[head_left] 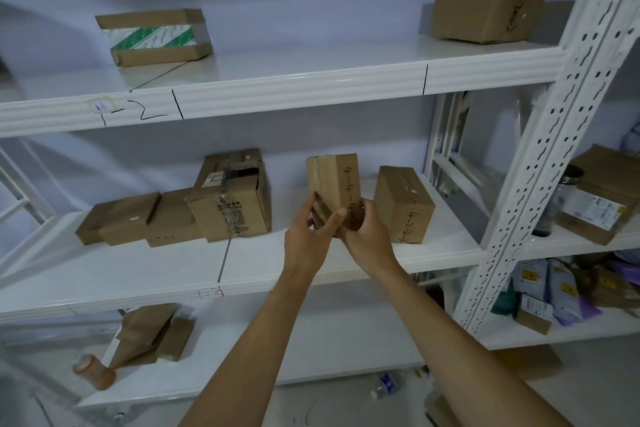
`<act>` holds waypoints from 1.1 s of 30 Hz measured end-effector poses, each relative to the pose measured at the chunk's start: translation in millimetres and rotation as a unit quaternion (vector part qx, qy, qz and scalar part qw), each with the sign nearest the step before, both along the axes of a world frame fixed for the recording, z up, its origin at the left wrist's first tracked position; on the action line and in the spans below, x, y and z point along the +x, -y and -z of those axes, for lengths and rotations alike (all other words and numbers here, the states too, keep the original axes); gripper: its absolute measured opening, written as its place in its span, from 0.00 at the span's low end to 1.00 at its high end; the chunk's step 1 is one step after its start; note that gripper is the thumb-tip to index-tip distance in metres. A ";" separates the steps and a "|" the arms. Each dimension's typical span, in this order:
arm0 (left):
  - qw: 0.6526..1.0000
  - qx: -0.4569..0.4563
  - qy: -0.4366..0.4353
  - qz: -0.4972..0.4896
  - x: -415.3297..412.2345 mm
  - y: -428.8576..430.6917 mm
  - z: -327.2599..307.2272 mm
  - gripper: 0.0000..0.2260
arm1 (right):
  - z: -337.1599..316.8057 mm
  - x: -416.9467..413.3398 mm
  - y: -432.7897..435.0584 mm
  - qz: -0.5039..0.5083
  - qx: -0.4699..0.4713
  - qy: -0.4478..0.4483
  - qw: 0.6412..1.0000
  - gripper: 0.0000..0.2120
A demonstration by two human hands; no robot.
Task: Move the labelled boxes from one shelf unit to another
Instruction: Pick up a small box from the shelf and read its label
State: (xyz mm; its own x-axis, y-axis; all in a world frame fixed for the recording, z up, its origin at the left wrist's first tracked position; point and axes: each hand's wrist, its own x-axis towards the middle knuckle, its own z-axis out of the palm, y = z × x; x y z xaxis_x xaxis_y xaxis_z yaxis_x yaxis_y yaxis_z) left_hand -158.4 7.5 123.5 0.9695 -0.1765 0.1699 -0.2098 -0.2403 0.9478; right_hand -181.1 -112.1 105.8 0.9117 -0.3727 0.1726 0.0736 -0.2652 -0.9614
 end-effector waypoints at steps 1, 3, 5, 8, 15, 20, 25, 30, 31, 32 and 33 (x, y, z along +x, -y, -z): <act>1.000 -0.015 -0.012 -0.004 1.6 0.4 1.0 0.36 | -0.1 -1.1 -1.3 -0.003 -0.017 0.003 1.000 0.35; 0.999 -0.034 -0.025 -0.016 2.2 2.0 1.7 0.37 | 1.4 -3.1 -2.7 -0.013 -0.028 0.001 1.000 0.36; 0.998 -0.041 -0.032 -0.022 2.4 3.0 2.4 0.34 | 3.7 -5.7 -2.6 -0.031 -0.028 -0.001 0.999 0.36; 0.993 -0.082 -0.078 -0.015 5.6 -1.7 1.0 0.30 | 8.2 -8.5 3.5 -0.066 -0.020 -0.006 0.998 0.31; 0.962 -0.197 -0.180 0.058 13.5 -19.9 2.1 0.18 | -2.1 -4.5 11.6 -0.081 0.085 -0.046 0.992 0.15; 0.950 -0.229 -0.200 0.076 15.3 -17.6 6.7 0.14 | -3.6 -0.5 7.6 -0.087 0.138 -0.062 0.985 0.13; 0.951 -0.221 -0.198 0.084 18.8 -17.7 13.0 0.19 | -1.2 4.0 3.5 -0.097 0.162 -0.069 0.980 0.20; 0.959 -0.197 -0.192 0.067 24.0 -25.0 14.2 0.17 | 0.9 7.8 5.5 -0.085 0.154 -0.066 0.982 0.22; 0.961 -0.193 -0.189 0.064 24.7 -26.3 14.4 0.17 | 2.0 8.7 6.1 -0.078 0.165 -0.065 0.981 0.23; 0.962 -0.190 -0.187 0.060 24.7 -27.1 14.4 0.17 | 3.1 9.4 6.9 -0.073 0.177 -0.063 0.979 0.24; 0.963 -0.187 -0.186 0.058 24.9 -27.9 14.9 0.17 | 4.4 10.5 7.9 -0.069 0.188 -0.064 0.978 0.24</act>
State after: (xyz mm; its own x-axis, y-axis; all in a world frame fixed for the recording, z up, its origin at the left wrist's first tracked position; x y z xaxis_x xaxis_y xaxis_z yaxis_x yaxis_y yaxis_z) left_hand -133.4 35.4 108.6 0.9530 -0.2816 -0.1118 0.1551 0.1366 0.9784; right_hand -170.7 -120.0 101.4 0.9631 -0.2595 -0.0710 -0.0429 0.1124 -0.9927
